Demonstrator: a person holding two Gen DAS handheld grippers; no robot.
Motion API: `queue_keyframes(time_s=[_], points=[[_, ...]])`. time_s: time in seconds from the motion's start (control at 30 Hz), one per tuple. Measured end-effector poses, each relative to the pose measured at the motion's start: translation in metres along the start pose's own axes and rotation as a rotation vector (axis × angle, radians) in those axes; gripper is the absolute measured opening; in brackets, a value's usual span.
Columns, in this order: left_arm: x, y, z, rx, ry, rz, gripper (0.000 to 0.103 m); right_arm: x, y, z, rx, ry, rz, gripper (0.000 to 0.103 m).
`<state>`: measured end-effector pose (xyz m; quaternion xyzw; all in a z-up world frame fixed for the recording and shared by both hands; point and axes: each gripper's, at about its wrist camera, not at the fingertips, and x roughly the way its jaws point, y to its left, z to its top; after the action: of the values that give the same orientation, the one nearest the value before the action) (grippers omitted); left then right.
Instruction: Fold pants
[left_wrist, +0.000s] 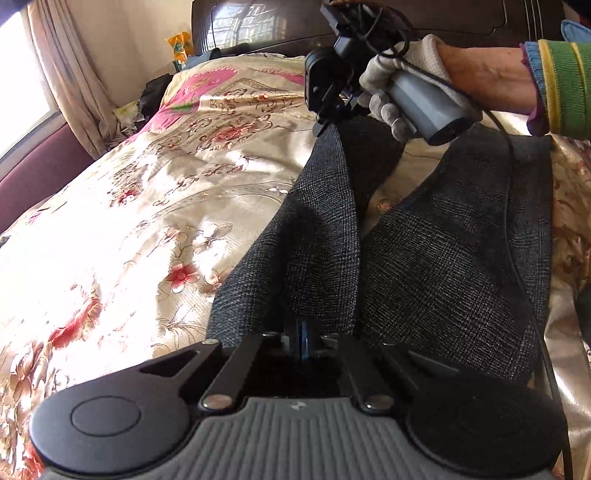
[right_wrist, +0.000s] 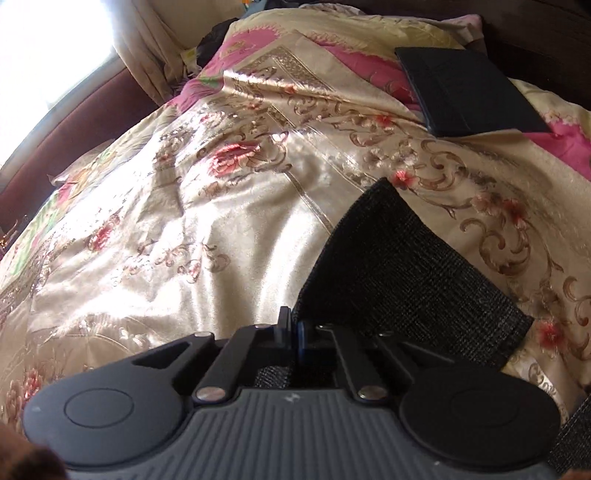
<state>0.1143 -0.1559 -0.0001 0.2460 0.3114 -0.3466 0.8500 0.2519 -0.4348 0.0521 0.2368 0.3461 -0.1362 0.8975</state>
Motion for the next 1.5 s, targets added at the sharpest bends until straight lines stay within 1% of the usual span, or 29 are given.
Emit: queue_keyframes(time_s=[0.07,0.2,0.27,0.33,0.4,0.47,0.5,0.53,0.57,0.6,0.63,0.7,0.77,0.83,0.87,0.93,1.03,1.1,1.17,1.2,1.27,1.3,1.33,1.43,1.5], points=[[-0.007,0.010,0.006,-0.015,-0.016,0.018,0.018,-0.024,0.015,0.013,-0.010,-0.040,0.080,0.003],[-0.039,0.032,0.026,-0.043,-0.097,0.084,0.018,-0.097,0.048,0.038,-0.042,-0.190,0.257,0.003],[-0.059,0.038,0.034,-0.064,-0.143,0.074,0.018,-0.138,0.048,0.039,-0.043,-0.264,0.320,0.003],[-0.077,0.036,0.040,-0.064,-0.185,0.076,0.018,-0.175,0.034,0.033,-0.035,-0.312,0.349,0.003],[-0.083,0.029,0.040,-0.060,-0.193,0.051,0.020,-0.203,0.009,0.019,-0.006,-0.332,0.340,0.003],[-0.078,0.021,0.035,-0.063,-0.164,-0.003,0.030,-0.217,-0.019,0.001,0.021,-0.325,0.288,0.003],[-0.072,0.013,0.032,-0.054,-0.140,-0.018,0.038,-0.218,-0.040,-0.013,0.051,-0.313,0.243,0.003],[-0.066,0.005,0.026,-0.041,-0.115,-0.022,0.043,-0.214,-0.058,-0.026,0.083,-0.292,0.199,0.003],[-0.058,-0.007,0.019,-0.017,-0.081,-0.030,0.044,-0.205,-0.077,-0.040,0.117,-0.260,0.143,0.004],[-0.050,-0.017,0.013,0.006,-0.048,-0.043,0.045,-0.190,-0.102,-0.059,0.163,-0.211,0.068,0.004],[-0.042,-0.026,0.008,0.027,-0.012,-0.058,0.046,-0.177,-0.120,-0.076,0.195,-0.167,0.019,0.004],[-0.029,-0.044,-0.001,0.063,0.051,-0.076,0.046,-0.161,-0.148,-0.106,0.253,-0.108,-0.030,0.004],[-0.020,-0.056,-0.006,0.095,0.084,-0.080,0.046,-0.160,-0.167,-0.130,0.295,-0.095,-0.032,0.004],[-0.018,-0.069,-0.008,0.147,0.078,-0.042,0.046,-0.161,-0.175,-0.135,0.320,-0.115,0.008,0.005],[-0.018,-0.072,-0.007,0.161,0.074,-0.035,0.046,-0.162,-0.178,-0.134,0.333,-0.123,0.026,0.006],[-0.016,-0.074,-0.002,0.163,0.075,-0.040,0.046,-0.163,-0.180,-0.129,0.337,-0.144,0.033,0.010],[-0.014,-0.076,0.001,0.168,0.079,-0.038,0.047,-0.158,-0.186,-0.121,0.355,-0.174,0.026,0.010],[-0.014,-0.080,-0.001,0.170,0.084,-0.036,0.047,-0.154,-0.197,-0.118,0.424,-0.194,0.032,0.010],[-0.015,-0.081,0.000,0.177,0.085,-0.035,0.047,-0.153,-0.208,-0.115,0.494,-0.216,0.061,0.012],[-0.015,-0.081,0.001,0.181,0.085,-0.034,0.047,-0.155,-0.211,-0.112,0.513,-0.229,0.066,0.014],[-0.016,-0.081,0.002,0.187,0.082,-0.035,0.047,-0.164,-0.213,-0.106,0.507,-0.270,0.071,0.013],[-0.017,-0.082,0.002,0.188,0.081,-0.037,0.047,-0.172,-0.212,-0.105,0.494,-0.306,0.072,0.006],[-0.018,-0.082,0.002,0.189,0.080,-0.037,0.048,-0.178,-0.212,-0.103,0.483,-0.319,0.074,0.004],[-0.024,-0.088,0.001,0.211,0.055,-0.033,0.048,-0.199,-0.208,-0.107,0.460,-0.354,0.070,0.004],[-0.028,-0.092,-0.001,0.226,0.044,-0.049,0.049,-0.205,-0.209,-0.112,0.442,-0.360,0.041,0.004]])
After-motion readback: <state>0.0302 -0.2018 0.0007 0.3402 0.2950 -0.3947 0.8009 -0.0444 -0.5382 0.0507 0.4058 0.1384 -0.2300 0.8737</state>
